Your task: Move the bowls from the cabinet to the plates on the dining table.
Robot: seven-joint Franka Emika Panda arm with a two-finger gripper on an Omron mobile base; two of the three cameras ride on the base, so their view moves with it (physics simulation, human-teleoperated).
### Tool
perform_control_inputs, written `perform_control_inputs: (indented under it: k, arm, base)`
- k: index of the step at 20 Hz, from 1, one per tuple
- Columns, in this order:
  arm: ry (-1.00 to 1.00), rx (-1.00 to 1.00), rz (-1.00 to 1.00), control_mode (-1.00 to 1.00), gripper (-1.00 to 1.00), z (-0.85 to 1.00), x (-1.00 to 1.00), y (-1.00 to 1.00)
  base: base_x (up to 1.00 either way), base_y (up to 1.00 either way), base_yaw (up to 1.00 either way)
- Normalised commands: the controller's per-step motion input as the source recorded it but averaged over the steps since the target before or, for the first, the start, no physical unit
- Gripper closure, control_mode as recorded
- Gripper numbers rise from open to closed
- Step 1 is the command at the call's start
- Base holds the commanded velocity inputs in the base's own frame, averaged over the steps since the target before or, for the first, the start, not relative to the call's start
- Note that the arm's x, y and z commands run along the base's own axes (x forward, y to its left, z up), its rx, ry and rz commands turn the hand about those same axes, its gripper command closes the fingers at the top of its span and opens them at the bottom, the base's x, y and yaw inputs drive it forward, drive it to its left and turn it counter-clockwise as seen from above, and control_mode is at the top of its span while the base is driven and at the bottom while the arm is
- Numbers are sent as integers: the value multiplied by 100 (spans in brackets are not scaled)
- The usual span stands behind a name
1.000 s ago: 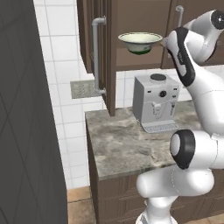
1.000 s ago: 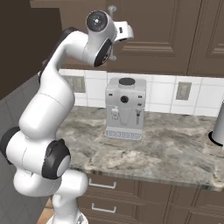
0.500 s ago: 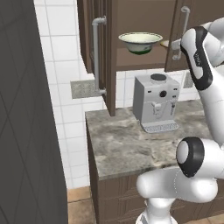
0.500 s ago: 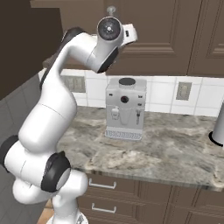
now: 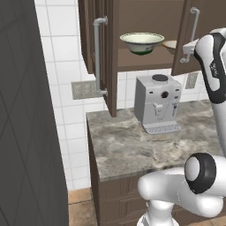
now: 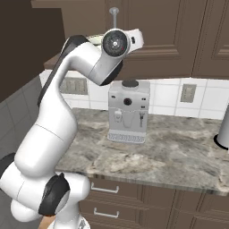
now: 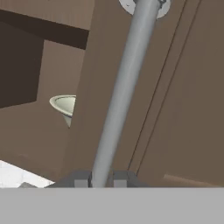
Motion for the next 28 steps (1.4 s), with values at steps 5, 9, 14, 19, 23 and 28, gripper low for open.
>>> perform_control_inputs:
  k: [5, 9, 14, 19, 23, 28]
  arm:
    - [-11, 0, 0, -100, 100, 25, -46, -51]
    - [-12, 0, 0, -100, 100, 22, -44, -54]
    - [-11, -1, 0, -100, 100, 7, -39, -13]
    - [-8, -2, 0, -100, 100, 0, -18, 18]
    - [-8, -3, 0, -100, 100, 0, -11, 41]
    - [-3, -4, -3, -100, 100, 4, -2, 49]
  base:
    - [0, 0, 0]
    - [0, 0, 0]
    - [0, 0, 0]
    - [0, 0, 0]
    - [0, 0, 0]
    - [0, 0, 0]
